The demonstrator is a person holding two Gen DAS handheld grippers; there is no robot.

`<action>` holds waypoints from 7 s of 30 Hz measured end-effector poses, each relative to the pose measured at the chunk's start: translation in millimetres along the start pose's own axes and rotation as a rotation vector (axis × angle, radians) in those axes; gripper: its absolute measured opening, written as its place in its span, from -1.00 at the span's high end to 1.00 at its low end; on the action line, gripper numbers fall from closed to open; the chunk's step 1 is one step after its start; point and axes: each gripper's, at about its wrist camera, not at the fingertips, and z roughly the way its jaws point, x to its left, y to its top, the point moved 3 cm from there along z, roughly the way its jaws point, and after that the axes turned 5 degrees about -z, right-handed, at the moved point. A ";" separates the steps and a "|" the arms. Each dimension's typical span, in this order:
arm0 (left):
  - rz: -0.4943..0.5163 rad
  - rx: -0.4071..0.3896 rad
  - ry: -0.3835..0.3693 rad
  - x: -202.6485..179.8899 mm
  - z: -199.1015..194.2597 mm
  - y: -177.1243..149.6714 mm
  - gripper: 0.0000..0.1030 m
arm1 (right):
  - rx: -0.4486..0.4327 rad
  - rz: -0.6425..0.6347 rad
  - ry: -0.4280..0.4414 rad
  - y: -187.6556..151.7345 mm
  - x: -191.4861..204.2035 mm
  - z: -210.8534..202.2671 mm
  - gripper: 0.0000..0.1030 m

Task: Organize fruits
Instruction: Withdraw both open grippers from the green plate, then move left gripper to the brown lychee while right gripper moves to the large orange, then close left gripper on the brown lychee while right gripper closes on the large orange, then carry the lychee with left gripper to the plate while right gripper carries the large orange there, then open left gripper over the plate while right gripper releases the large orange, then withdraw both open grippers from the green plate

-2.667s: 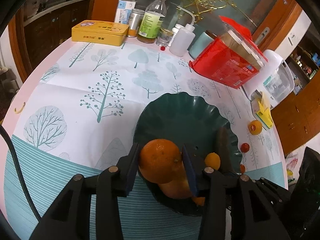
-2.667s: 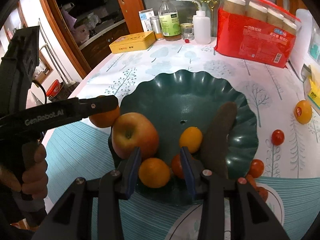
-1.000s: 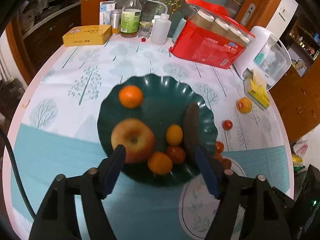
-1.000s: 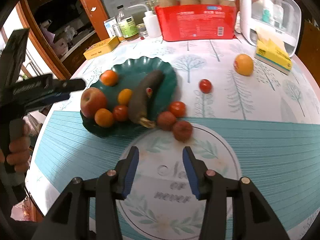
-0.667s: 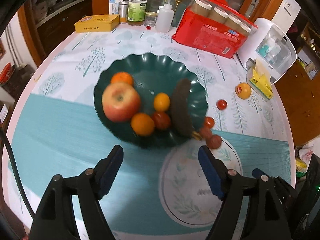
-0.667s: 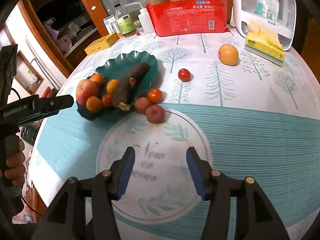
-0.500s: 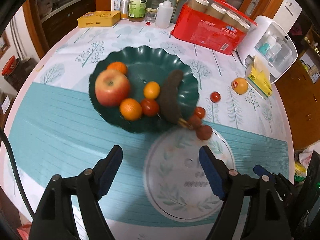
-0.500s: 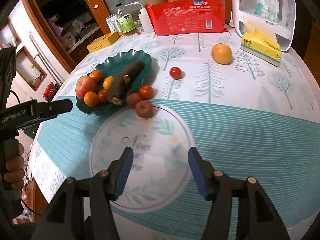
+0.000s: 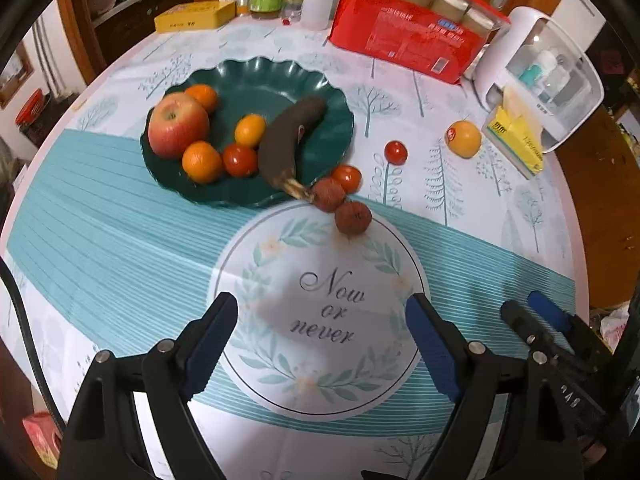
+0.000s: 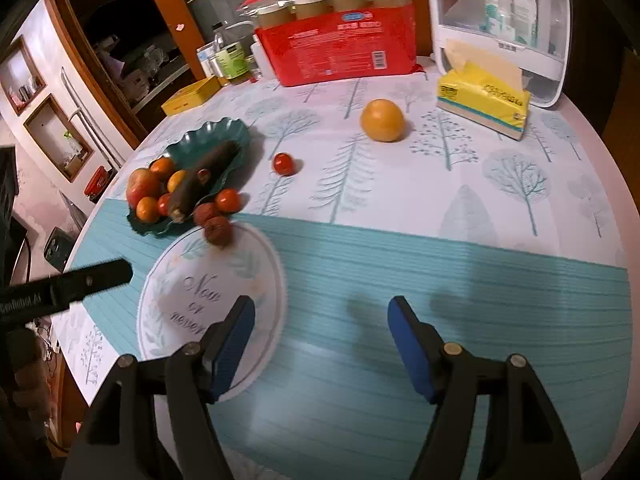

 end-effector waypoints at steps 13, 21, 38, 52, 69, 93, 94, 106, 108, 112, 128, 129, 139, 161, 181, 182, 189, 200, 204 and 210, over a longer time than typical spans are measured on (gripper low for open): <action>-0.142 0.037 0.087 -6.2 23.1 9.9 -0.65 | -0.028 -0.047 0.007 51.6 -49.4 22.1 -0.36; -0.246 0.016 0.086 -10.4 43.4 29.6 -0.65 | -0.053 -0.080 0.017 89.6 -64.7 58.0 -0.37; -0.278 0.038 0.081 -21.3 82.6 54.5 -0.56 | -0.121 -0.112 -0.011 143.6 -78.0 129.1 -0.41; -0.243 0.069 0.059 -31.3 106.1 63.1 -0.06 | -0.163 -0.062 -0.078 150.6 -77.7 150.1 -0.41; -0.227 0.074 0.037 -38.1 121.4 66.6 0.39 | -0.165 -0.085 -0.067 148.2 -74.8 149.5 0.03; -0.174 0.027 -0.071 -25.1 57.7 42.4 0.41 | -0.113 0.007 -0.086 95.9 -70.4 93.8 0.05; -0.167 0.022 -0.080 -22.3 53.6 41.2 0.41 | -0.112 0.009 -0.086 91.5 -66.0 90.3 0.05; -0.066 0.045 -0.133 20.0 37.7 35.1 0.41 | -0.104 0.047 -0.118 62.4 -7.9 70.7 0.05; -0.045 0.049 -0.138 32.3 33.6 36.4 0.41 | -0.106 0.055 -0.122 59.7 6.3 68.6 0.05; -0.019 0.054 -0.135 60.3 26.3 45.3 0.41 | -0.108 0.081 -0.136 56.8 31.6 66.8 0.05; -0.017 -0.036 -0.100 177.6 2.6 121.6 0.41 | -0.151 0.105 -0.122 86.7 134.0 75.4 0.05; -0.014 -0.040 -0.101 180.8 2.3 126.8 0.41 | -0.154 0.102 -0.117 90.5 141.2 77.6 0.05; 0.074 -0.110 -0.155 178.5 -2.3 187.2 0.41 | -0.163 0.045 -0.091 116.2 189.7 95.7 0.05; 0.218 0.020 -0.285 119.8 61.7 217.0 0.40 | -0.099 -0.027 -0.092 142.9 218.0 145.6 0.04; 0.176 0.031 -0.252 127.5 67.1 218.5 0.08 | -0.108 -0.018 -0.129 142.3 208.2 147.9 -0.24; 0.174 0.024 -0.249 128.6 63.7 218.1 0.05 | -0.113 -0.012 -0.129 142.4 207.4 145.8 -0.25; 0.177 -0.014 -0.228 130.9 44.0 211.8 -0.09 | -0.146 0.021 -0.135 136.1 200.4 124.9 -0.29; 0.171 -0.006 -0.221 126.6 20.9 171.2 -0.13 | -0.148 0.058 -0.139 108.1 184.5 94.6 -0.30; 0.173 0.002 -0.202 123.2 15.9 153.2 -0.13 | -0.135 0.061 -0.132 93.0 175.1 83.7 -0.30; 0.132 0.007 -0.185 117.3 5.5 125.7 -0.18 | -0.114 0.053 -0.116 74.0 159.4 68.9 -0.30</action>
